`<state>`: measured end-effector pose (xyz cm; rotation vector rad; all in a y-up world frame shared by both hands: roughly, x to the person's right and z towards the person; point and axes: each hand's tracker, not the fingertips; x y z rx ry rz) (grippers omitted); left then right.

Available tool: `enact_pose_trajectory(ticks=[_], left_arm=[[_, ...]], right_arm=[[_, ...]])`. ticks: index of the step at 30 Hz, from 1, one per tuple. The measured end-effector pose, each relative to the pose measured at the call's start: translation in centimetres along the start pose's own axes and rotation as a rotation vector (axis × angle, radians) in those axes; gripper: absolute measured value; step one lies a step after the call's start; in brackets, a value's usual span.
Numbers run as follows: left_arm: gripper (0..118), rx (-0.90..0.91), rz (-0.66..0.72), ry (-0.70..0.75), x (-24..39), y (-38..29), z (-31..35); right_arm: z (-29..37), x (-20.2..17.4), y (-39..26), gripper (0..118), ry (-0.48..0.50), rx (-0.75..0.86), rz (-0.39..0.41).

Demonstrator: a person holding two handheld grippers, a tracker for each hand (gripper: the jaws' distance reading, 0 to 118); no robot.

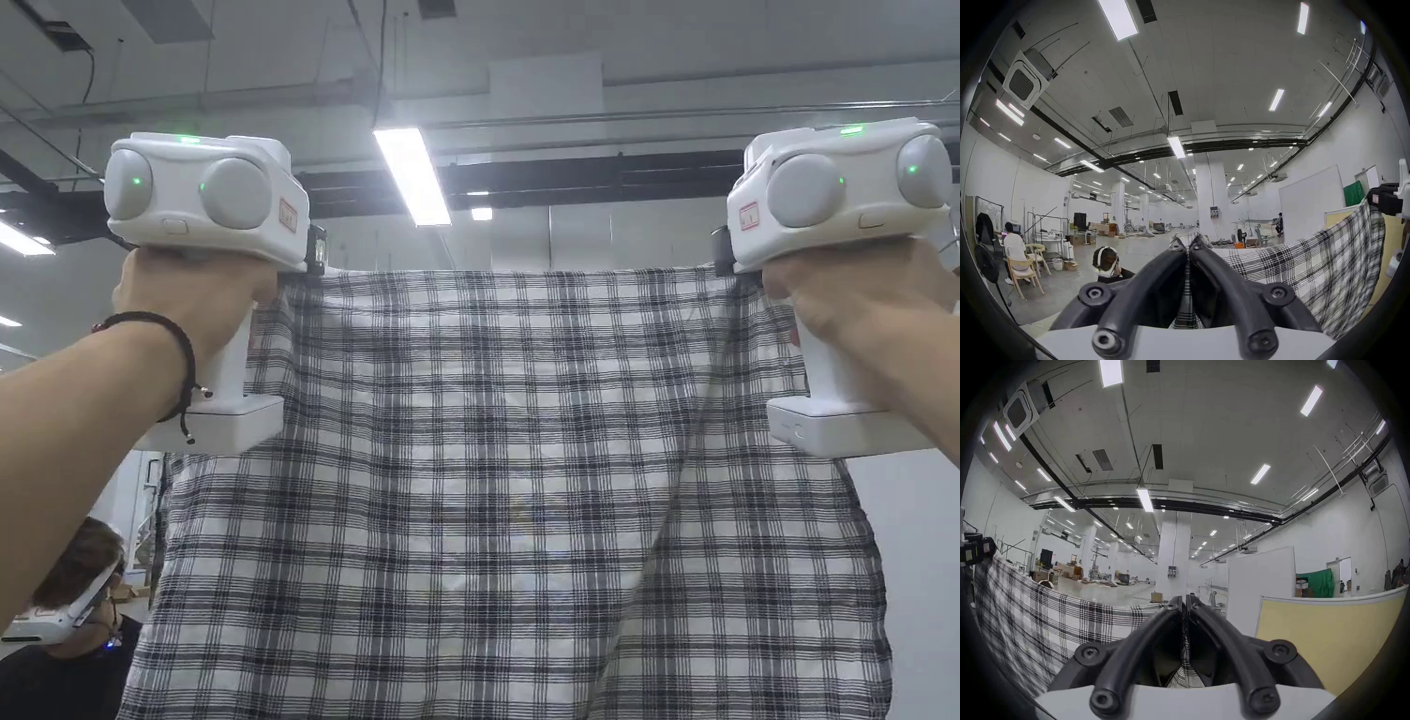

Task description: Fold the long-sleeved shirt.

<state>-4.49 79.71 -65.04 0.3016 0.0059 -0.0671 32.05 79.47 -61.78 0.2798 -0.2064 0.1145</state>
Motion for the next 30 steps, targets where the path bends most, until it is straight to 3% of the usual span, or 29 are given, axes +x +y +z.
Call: enact_pose_trajectory(ticks=[9, 13, 19, 24, 30], left_arm=[[0, -0.016, -0.023, -0.019, 3.5, -5.3, -6.9], [0, -0.058, -0.04, -0.017, 5.2, -9.0, -9.1], [0, -0.194, -0.04, -0.056, 7.0, -16.9, -10.7], [0, -0.355, -0.042, -0.105, 7.7, -24.2, -10.0], [0, -0.441, -0.04, -0.145, 7.2, -26.9, -5.2]], right_arm=[[-6.5, 0.8, -5.1, 0, -0.023, -0.022, 0.002], [-8.2, 0.7, -8.5, 0, -0.035, -0.056, 0.061], [-10.0, 1.2, -16.0, 0, -0.024, -0.162, 0.021], [-9.5, 1.2, -23.7, 0, 0.003, -0.315, 0.056], [-4.8, 2.3, -26.7, 0, 0.046, -0.392, 0.032]])
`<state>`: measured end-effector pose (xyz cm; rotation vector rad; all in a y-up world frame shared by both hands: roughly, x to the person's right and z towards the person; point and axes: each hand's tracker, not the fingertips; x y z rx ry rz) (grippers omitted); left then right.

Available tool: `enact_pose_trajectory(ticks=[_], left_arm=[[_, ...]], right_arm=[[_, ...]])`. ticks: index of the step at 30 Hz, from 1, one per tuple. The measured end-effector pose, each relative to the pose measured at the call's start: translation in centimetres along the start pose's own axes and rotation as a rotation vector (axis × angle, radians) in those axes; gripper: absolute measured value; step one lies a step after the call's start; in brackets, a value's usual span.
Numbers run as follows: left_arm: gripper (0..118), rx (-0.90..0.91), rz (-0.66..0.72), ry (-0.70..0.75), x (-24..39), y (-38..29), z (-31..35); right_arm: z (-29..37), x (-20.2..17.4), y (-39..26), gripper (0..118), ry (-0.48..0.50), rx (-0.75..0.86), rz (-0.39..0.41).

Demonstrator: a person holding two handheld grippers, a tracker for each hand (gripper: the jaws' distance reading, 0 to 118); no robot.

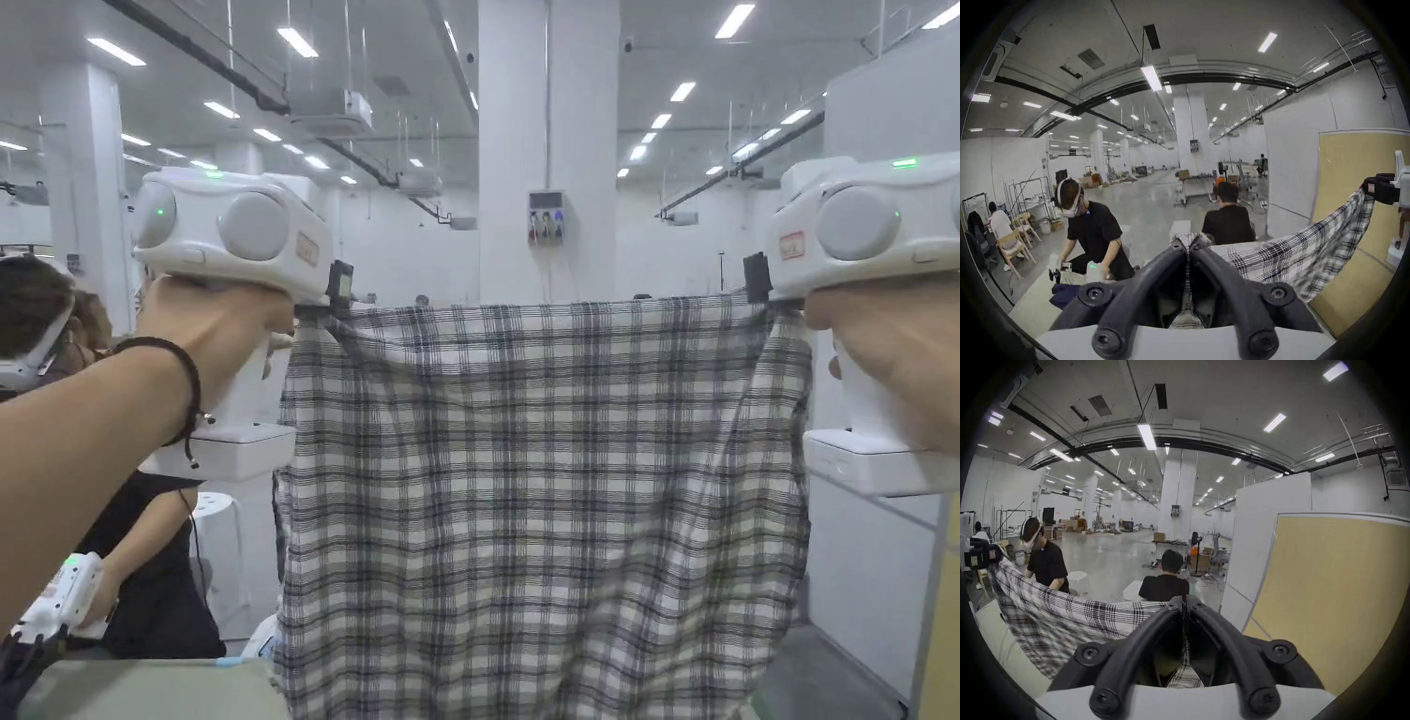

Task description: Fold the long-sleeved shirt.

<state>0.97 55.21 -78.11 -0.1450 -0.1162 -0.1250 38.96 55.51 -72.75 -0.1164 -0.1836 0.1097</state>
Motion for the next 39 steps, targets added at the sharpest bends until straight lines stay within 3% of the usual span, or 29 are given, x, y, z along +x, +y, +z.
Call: enact_pose_trajectory(ticks=[10, 23, 31, 38, 39], left_arm=[[0, -0.144, 0.069, -0.073, 0.4, -10.4, 17.3], [0, -0.413, 0.221, -0.156, 4.2, -38.3, 42.4], [0, -0.759, 0.328, -0.128, 6.5, -56.3, 48.1], [2, -0.833, 0.313, -0.096, 7.6, -58.7, 46.9], [15, -0.834, 0.315, -0.093, 7.5, -58.6, 46.8]], right_arm=[[15.9, 1.8, -9.1, 0, 0.086, -0.142, -0.051], [39.5, 4.0, -37.1, 0, 0.157, -0.462, -0.159], [46.9, 4.2, -55.4, 0, 0.164, -0.8, -0.157], [46.2, 3.8, -59.1, 0, 0.156, -0.855, -0.147], [46.4, 3.8, -59.0, 0, 0.154, -0.858, -0.145]])
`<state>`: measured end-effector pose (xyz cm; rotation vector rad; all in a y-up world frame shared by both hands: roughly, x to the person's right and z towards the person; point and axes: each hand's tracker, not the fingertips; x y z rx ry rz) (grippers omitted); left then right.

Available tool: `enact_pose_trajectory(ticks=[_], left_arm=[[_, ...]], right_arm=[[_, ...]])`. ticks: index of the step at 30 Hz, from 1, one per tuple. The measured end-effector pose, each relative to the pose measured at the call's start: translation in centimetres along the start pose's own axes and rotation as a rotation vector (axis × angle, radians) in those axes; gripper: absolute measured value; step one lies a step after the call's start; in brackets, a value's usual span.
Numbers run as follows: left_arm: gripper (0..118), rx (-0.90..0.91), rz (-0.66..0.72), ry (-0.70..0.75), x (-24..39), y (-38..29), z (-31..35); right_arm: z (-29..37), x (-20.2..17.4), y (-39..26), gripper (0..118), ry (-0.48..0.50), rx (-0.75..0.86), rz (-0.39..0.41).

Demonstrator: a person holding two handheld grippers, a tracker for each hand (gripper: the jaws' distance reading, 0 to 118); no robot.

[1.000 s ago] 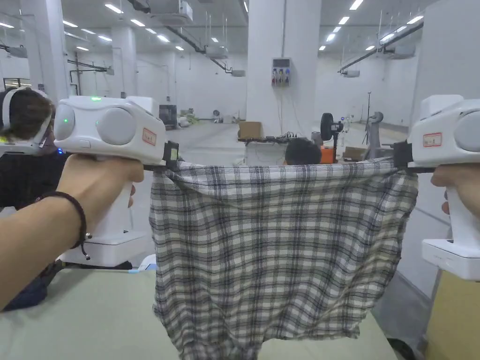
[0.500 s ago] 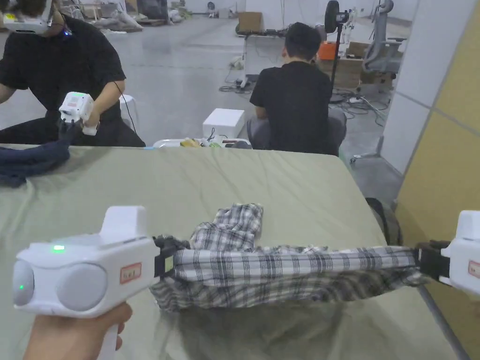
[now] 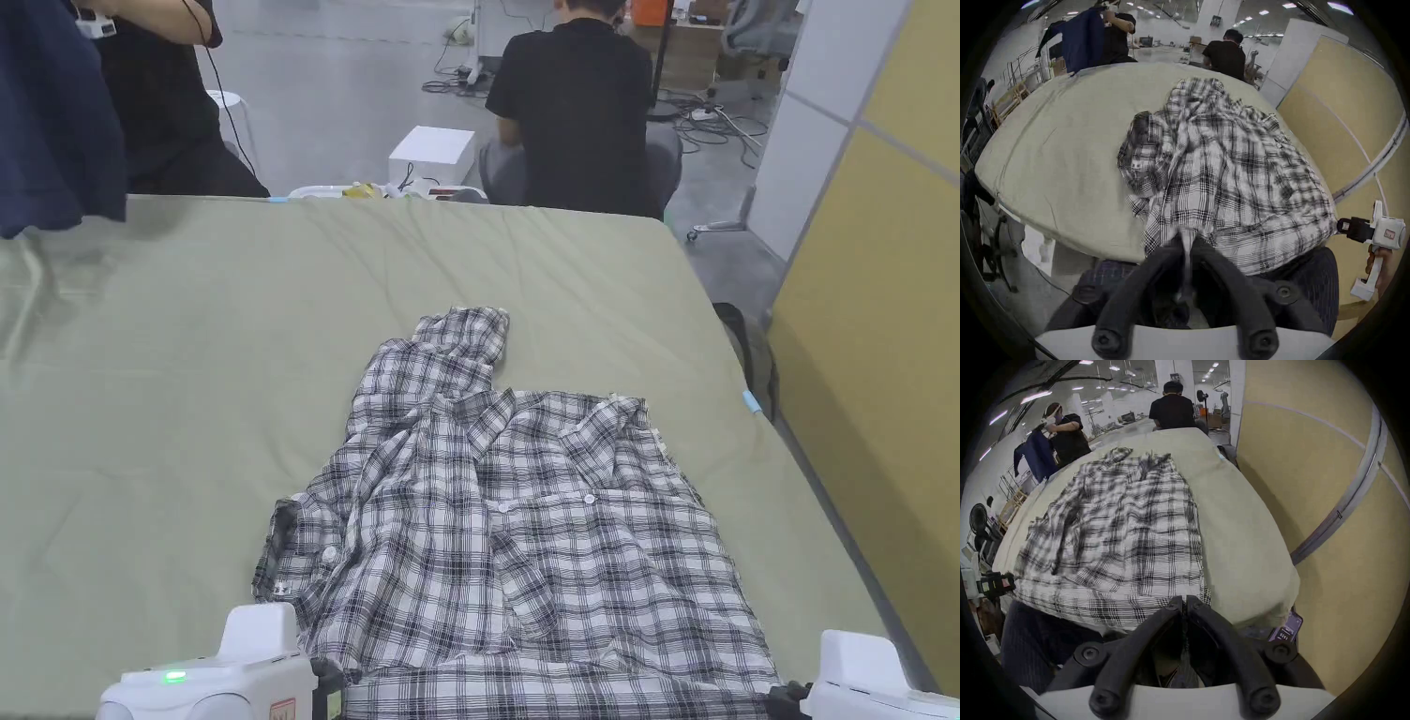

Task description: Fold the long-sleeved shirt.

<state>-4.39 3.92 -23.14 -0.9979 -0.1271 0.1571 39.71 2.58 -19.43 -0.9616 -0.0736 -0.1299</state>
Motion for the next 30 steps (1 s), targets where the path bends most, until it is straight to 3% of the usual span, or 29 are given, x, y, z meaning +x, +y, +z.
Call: enact_pose_trajectory(ticks=[1, 2, 3, 4, 5, 7, 10, 11, 12, 14, 19, 24, 25, 27, 28, 29, 30], left_arm=[[32, -0.001, 0.007, 0.005, 0.0, -0.1, 0.4], [54, 0.006, 0.024, 0.007, -0.1, 0.0, 0.9], [79, 0.016, 0.044, 0.011, 0.0, 0.3, 1.8], [83, 0.043, 0.052, -0.007, 0.1, 0.8, 3.0], [83, 0.088, 0.053, -0.047, 0.5, 1.2, 4.4], [83, 0.143, 0.028, -0.091, 1.8, 3.0, 5.5], [83, 0.158, -0.023, -0.11, 4.7, 5.9, 4.8], [79, 0.151, -0.052, -0.146, 5.5, 6.6, 3.9], [60, 0.13, -0.067, -0.168, 6.0, 7.0, 3.0], [2, 0.086, -0.08, -0.165, 6.8, 7.6, 0.8], [0, 0.078, -0.081, -0.19, 7.2, 12.8, -2.5], [2, 0.151, -0.134, -0.173, 8.5, 25.8, -8.7], [13, 0.168, -0.117, -0.173, 8.7, 29.3, -10.9], [51, 0.188, -0.058, -0.146, 9.1, 35.6, -15.2], [62, 0.185, -0.019, -0.156, 9.1, 38.2, -17.3], [62, 0.179, 0.01, -0.155, 8.9, 40.8, -20.2], [93, 0.155, 0.031, -0.136, 9.0, 42.9, -22.9]], right_arm=[[0.1, 0.1, 0.1, 3, -0.002, -0.003, 0.0], [0.5, 0.4, 0.3, 14, -0.005, -0.005, -0.008], [1.3, 0.6, 0.7, 40, -0.002, 0.006, -0.033], [2.5, 0.6, 1.0, 61, 0.009, 0.039, -0.067], [3.8, 0.4, 1.8, 73, 0.043, 0.088, -0.079], [5.5, -0.8, 4.1, 73, 0.108, 0.149, -0.089], [6.1, -4.3, 7.3, 73, 0.198, 0.165, -0.036], [5.7, -5.4, 8.0, 72, 0.232, 0.158, -0.025], [5.2, -6.5, 8.6, 57, 0.26, 0.158, -0.029], [3.4, -7.9, 9.3, 0, 0.293, 0.145, -0.044], [0.0, -10.6, 11.0, 0, 0.307, 0.112, -0.044], [-2.5, -9.2, 13.0, 0, 0.276, 0.098, -0.014], [-3.1, -9.1, 13.5, 0, 0.274, 0.093, -0.011], [-4.7, -9.2, 14.6, 0, 0.259, 0.081, -0.008], [-5.3, -8.5, 14.7, 0, 0.253, 0.076, -0.009], [-6.1, -8.5, 15.1, 0, 0.246, 0.068, -0.009], [-6.9, -8.5, 15.4, 0, 0.24, 0.059, -0.009]])
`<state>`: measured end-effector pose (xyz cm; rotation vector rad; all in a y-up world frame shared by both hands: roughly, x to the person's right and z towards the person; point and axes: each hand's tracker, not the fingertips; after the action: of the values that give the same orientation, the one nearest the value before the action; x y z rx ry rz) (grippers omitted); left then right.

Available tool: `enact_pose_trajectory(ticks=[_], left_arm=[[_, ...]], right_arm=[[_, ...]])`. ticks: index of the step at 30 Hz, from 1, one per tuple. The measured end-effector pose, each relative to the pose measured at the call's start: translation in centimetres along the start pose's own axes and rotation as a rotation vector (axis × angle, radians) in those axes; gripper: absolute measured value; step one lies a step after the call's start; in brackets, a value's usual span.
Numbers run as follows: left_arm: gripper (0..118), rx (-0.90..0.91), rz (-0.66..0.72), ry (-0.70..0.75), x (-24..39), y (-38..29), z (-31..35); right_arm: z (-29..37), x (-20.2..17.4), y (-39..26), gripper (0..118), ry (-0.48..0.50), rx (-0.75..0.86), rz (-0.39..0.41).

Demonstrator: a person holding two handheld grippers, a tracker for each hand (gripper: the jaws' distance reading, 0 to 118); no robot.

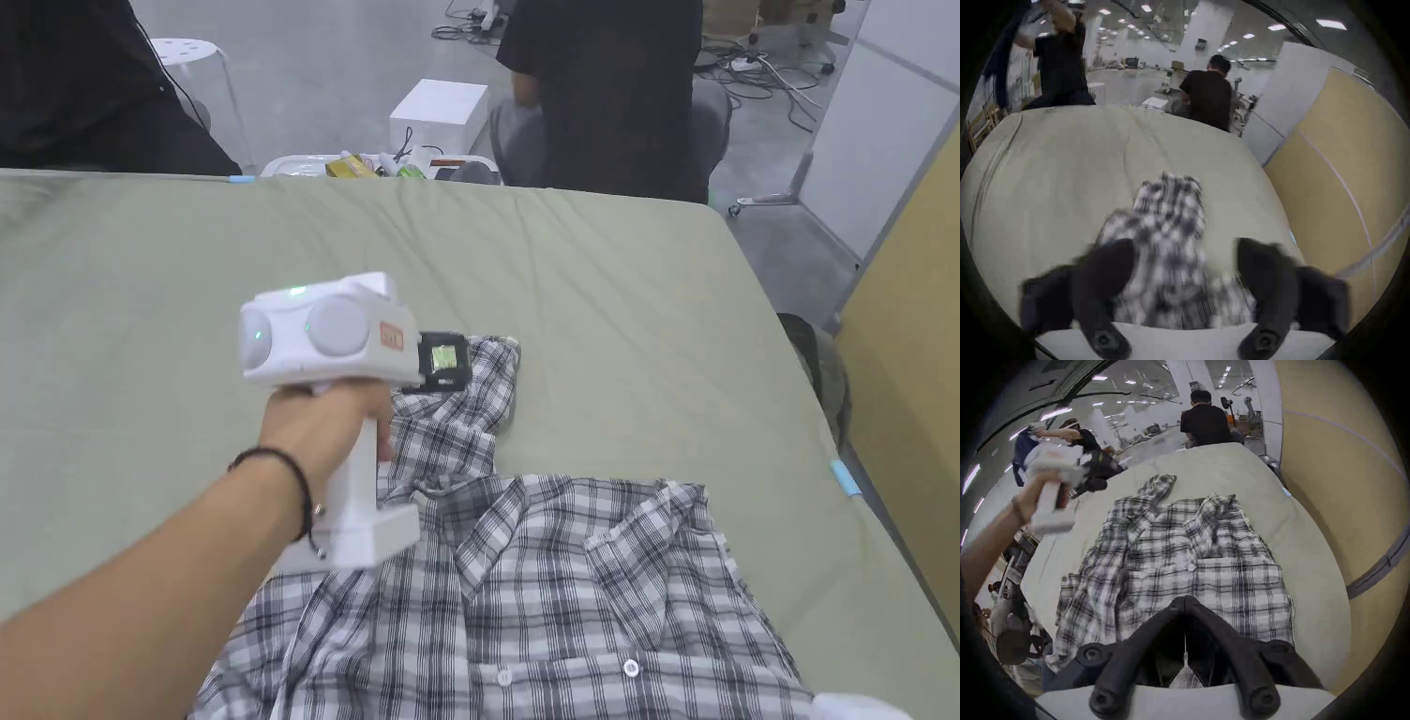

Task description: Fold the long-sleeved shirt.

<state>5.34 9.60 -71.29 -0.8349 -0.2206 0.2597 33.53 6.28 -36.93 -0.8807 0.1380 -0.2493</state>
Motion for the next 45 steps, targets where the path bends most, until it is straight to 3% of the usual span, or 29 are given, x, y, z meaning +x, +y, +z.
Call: enact_pose_trajectory(ticks=[1, 5, 7, 10, 11, 12, 13, 15, 19, 23, 27, 30, 35, 37, 39, 40, 44, 45], left_arm=[[102, -0.007, -0.003, 0.043, -0.2, 1.0, -2.2], [102, -0.126, -0.068, 0.13, -1.4, 3.2, -11.0], [98, -0.142, -0.058, 0.154, -1.8, 3.4, -14.0], [84, -0.143, -0.029, 0.139, -2.0, 3.7, -17.4], [69, -0.158, -0.018, 0.131, -2.1, 3.8, -18.0], [22, -0.175, 0.001, 0.115, -2.1, 3.7, -18.4], [0, -0.202, 0.012, 0.096, -1.9, 3.7, -18.5], [0, -0.123, 0.002, 0.133, -1.7, 4.3, -16.2], [0, 0.03, -0.031, -0.007, 0.1, 5.3, -8.7], [0, 0.165, -0.097, -0.164, 2.1, 4.2, 3.5], [0, 0.185, -0.244, -0.277, 3.4, -1.7, 14.6], [0, 0.165, -0.329, -0.242, 3.3, -8.6, 20.2], [2, -0.001, -0.215, -0.206, 0.1, -19.3, 19.3], [37, -0.104, -0.176, -0.152, -0.6, -22.2, 18.3], [86, -0.055, -0.169, -0.082, 0.2, -24.4, 20.7], [94, -0.009, -0.155, -0.092, 0.4, -24.8, 22.1], [97, 0.005, -0.034, -0.107, 0.1, -25.0, 26.5], [89, -0.013, -0.017, -0.091, -0.4, -25.0, 26.4]], right_arm=[[-0.6, 0.2, 0.2, 0, -0.004, -0.008, -0.002], [-2.3, 1.5, -0.1, 0, -0.023, -0.042, -0.032], [-2.8, 2.0, -0.8, 0, -0.026, -0.059, -0.052], [-3.5, 2.5, -2.0, 0, -0.055, -0.105, -0.044], [-3.6, 2.6, -2.3, 0, -0.064, -0.11, -0.045], [-3.7, 3.0, -2.6, 0, -0.068, -0.114, -0.054], [-3.7, 3.3, -2.7, 0, -0.071, -0.118, -0.062], [-3.2, 3.4, -3.2, 0, -0.081, -0.12, -0.086], [-1.6, 2.8, -3.8, 0, -0.061, -0.107, -0.093], [0.6, 1.2, -4.1, 0, -0.022, -0.064, -0.064], [2.8, 0.1, -4.5, 0, 0.037, -0.011, -0.082], [3.9, -0.4, -5.2, 0, 0.044, 0.017, -0.081], [4.4, -0.7, -7.1, 0, 0.025, 0.0, -0.092], [5.2, -1.2, -7.4, 0, -0.004, 0.001, -0.067], [6.7, -2.3, -6.7, 0, -0.004, 0.028, -0.046], [7.5, -2.7, -6.2, 0, 0.024, 0.066, -0.047], [8.7, -5.2, -3.8, 0, 0.103, 0.128, -0.027], [8.4, -5.6, -3.5, 0, 0.105, 0.126, -0.014]])
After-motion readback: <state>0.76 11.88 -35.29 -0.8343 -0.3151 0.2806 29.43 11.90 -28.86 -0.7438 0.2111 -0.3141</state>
